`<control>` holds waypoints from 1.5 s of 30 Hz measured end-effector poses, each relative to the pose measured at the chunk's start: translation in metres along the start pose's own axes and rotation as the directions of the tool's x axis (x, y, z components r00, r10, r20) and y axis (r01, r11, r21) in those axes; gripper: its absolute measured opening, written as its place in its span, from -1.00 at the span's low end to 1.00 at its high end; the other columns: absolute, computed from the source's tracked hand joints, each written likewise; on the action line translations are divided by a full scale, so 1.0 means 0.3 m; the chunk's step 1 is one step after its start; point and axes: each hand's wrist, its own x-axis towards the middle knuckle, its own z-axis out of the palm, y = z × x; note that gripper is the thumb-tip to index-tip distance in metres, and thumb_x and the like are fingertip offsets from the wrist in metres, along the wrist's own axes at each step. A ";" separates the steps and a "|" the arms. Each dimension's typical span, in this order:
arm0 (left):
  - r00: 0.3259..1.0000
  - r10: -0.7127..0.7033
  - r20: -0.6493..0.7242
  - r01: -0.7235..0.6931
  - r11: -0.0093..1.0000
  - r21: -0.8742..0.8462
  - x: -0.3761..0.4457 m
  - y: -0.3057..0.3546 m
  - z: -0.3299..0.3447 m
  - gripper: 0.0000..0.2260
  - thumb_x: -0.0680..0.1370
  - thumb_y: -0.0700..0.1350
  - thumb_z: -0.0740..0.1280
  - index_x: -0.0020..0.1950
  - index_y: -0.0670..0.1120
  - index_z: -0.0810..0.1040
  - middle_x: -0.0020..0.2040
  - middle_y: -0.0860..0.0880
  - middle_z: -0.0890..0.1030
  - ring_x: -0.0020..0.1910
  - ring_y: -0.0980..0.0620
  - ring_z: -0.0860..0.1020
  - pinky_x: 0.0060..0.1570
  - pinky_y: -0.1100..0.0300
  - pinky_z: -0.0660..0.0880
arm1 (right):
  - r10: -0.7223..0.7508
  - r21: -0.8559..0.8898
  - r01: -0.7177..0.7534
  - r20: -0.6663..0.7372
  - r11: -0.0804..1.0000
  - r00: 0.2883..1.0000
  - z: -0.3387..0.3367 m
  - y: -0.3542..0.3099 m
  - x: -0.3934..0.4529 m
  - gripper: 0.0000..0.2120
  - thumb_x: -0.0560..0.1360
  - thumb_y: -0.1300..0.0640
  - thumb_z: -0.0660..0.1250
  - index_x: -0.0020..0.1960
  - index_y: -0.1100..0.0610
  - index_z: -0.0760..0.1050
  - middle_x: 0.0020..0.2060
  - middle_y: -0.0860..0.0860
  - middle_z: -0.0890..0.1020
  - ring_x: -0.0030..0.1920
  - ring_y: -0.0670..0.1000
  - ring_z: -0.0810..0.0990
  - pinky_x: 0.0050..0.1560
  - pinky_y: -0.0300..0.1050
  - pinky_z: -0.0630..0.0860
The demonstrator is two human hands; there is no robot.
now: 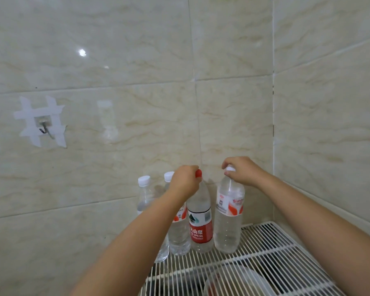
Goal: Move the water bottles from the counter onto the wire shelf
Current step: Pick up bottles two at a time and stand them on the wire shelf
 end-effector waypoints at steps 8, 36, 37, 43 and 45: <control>0.996 0.004 -0.087 0.001 0.998 0.064 -0.016 0.004 0.022 -0.75 0.59 -0.09 0.22 0.14 -0.24 0.49 0.13 -0.22 0.52 0.12 -0.18 0.51 0.07 0.05 0.44 | -0.093 0.034 0.092 0.031 0.995 0.995 0.011 -0.040 -0.018 -0.68 0.51 0.13 0.25 0.23 0.20 0.47 0.21 0.15 0.54 0.21 0.10 0.49 0.16 -0.12 0.40; 0.995 -0.062 -0.081 0.063 0.998 0.012 -0.017 0.019 0.025 -0.80 0.59 -0.19 0.22 0.16 -0.26 0.47 0.18 -0.21 0.52 0.15 -0.16 0.51 0.10 0.08 0.44 | -0.083 0.101 0.083 -0.001 0.991 0.997 0.059 -0.011 -0.009 -0.59 0.49 0.17 0.29 0.32 0.16 0.37 0.22 0.17 0.47 0.23 0.12 0.44 0.18 -0.15 0.34; 0.994 -0.059 -0.087 0.060 0.998 0.012 -0.016 0.018 0.029 -0.79 0.59 -0.18 0.22 0.17 -0.26 0.46 0.18 -0.20 0.51 0.16 -0.16 0.51 0.11 0.09 0.44 | -0.063 0.069 0.063 -0.015 0.996 0.998 0.064 -0.009 -0.011 -0.56 0.49 0.11 0.29 0.35 0.12 0.36 0.20 0.18 0.46 0.22 0.13 0.44 0.18 -0.13 0.35; 0.995 -0.043 -0.095 0.041 0.999 -0.021 -0.010 0.013 0.021 -0.76 0.56 -0.15 0.28 0.17 -0.25 0.46 0.15 -0.20 0.53 0.14 -0.14 0.51 0.11 0.08 0.45 | -0.003 0.015 0.004 -0.089 1.000 0.996 0.063 -0.039 -0.016 -0.51 0.46 0.08 0.35 0.34 0.16 0.34 0.22 0.19 0.52 0.22 0.15 0.47 0.13 -0.09 0.41; 0.993 -0.047 -0.109 0.041 0.998 -0.048 -0.017 0.010 0.024 -0.77 0.56 -0.15 0.29 0.15 -0.25 0.47 0.14 -0.19 0.54 0.13 -0.14 0.51 0.11 0.08 0.45 | 0.006 0.034 -0.002 -0.111 0.999 0.994 0.061 -0.058 -0.020 -0.55 0.44 0.10 0.37 0.26 0.20 0.36 0.14 0.20 0.55 0.11 0.17 0.52 -0.08 -0.13 0.38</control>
